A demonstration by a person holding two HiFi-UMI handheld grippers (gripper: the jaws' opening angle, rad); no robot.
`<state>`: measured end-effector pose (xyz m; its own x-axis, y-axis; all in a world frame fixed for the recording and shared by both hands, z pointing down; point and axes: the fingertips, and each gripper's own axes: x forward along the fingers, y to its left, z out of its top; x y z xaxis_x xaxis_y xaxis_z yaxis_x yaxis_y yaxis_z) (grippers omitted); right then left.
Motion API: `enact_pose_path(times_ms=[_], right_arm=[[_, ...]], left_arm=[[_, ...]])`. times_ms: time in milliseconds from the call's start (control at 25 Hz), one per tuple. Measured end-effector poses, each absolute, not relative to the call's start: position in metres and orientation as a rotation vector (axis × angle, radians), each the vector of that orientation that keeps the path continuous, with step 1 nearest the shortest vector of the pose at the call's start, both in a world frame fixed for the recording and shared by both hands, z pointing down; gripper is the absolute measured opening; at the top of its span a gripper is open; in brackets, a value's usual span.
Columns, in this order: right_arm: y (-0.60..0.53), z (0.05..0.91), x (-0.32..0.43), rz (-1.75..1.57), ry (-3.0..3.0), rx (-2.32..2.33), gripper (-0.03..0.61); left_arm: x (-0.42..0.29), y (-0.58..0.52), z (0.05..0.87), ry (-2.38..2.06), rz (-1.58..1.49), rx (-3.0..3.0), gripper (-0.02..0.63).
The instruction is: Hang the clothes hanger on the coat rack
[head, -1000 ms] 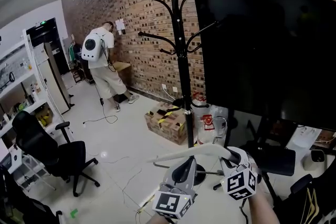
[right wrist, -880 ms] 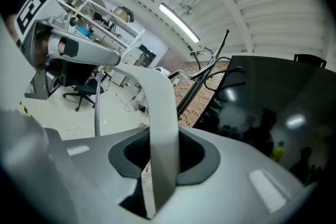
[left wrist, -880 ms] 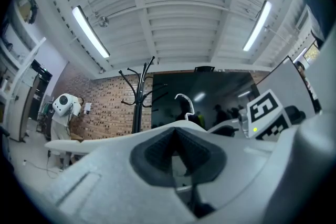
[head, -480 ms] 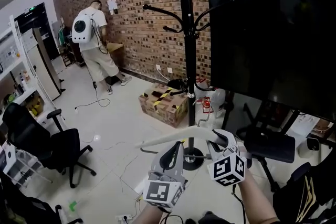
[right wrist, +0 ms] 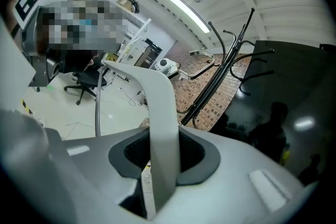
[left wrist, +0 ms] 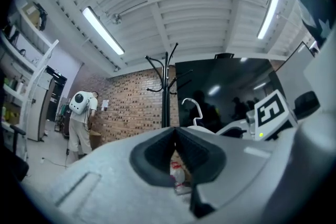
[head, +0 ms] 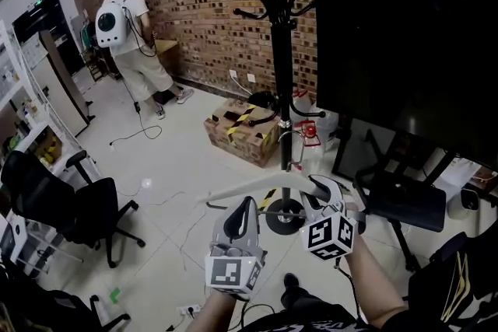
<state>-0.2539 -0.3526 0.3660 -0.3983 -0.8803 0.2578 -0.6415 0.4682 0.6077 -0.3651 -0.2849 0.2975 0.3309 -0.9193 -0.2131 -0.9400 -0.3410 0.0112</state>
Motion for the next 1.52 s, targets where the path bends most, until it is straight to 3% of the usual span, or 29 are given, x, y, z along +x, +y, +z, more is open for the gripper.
enact_pose_path(times_ms=[1160,1520], right_arm=[[-0.492,0.424,-0.292,-0.358,-2.259,1.124,0.104],[-0.523,0.456,-0.294,-0.240,-2.146,1.229,0.104]], left_arm=[[-0.353,-0.436,0.359,1.784,0.060,-2.585,0.005],[-0.364,-0.479,0.396,1.604,0.010,-2.713,0.005]])
